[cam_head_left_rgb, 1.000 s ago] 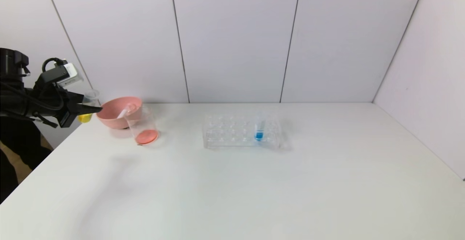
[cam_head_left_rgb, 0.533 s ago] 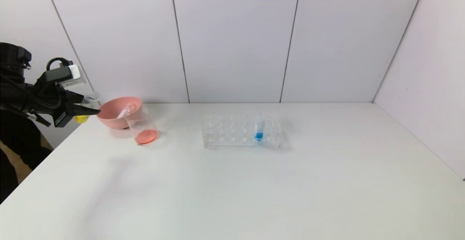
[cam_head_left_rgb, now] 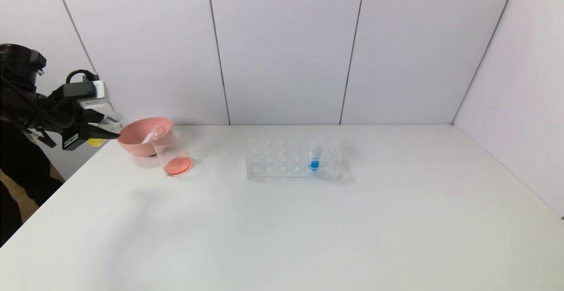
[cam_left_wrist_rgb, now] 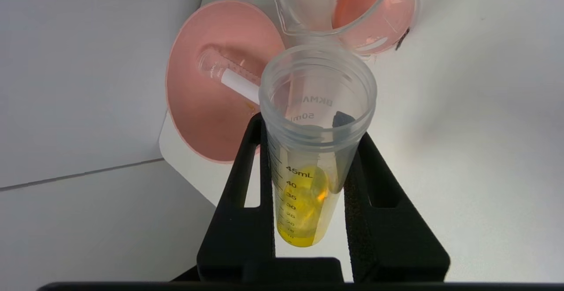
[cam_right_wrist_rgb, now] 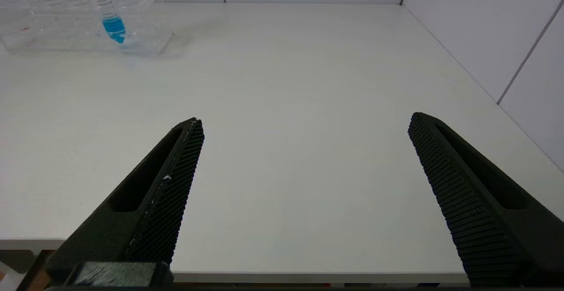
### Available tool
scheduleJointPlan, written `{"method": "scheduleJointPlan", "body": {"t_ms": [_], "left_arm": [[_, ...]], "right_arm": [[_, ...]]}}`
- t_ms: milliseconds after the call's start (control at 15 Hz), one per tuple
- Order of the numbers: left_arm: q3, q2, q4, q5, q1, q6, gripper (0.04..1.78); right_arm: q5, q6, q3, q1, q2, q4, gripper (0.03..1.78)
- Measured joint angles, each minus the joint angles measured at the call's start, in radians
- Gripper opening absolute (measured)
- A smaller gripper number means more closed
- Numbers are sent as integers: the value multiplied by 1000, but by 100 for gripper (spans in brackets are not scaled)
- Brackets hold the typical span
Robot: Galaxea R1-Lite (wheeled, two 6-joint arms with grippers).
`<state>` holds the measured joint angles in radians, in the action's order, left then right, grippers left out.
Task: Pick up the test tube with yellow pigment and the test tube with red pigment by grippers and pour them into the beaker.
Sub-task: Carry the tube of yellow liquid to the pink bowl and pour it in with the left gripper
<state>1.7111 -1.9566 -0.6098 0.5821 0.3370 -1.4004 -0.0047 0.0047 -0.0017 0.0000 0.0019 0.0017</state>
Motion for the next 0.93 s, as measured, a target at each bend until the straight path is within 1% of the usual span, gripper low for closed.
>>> {"method": "scheduleJointPlan", "body": {"t_ms": [333,667,933], "left_arm": [[121,-49,-103,-32,-15,-76,46],[247,-94,-256,-101,-33,-150,46],[264,-114,-259,-138,-44,-153,46]], "right_arm": [[0,0,0,0,0,0,170],[0,0,0,0,0,0,170],[0,0,0,0,0,0,170]]}}
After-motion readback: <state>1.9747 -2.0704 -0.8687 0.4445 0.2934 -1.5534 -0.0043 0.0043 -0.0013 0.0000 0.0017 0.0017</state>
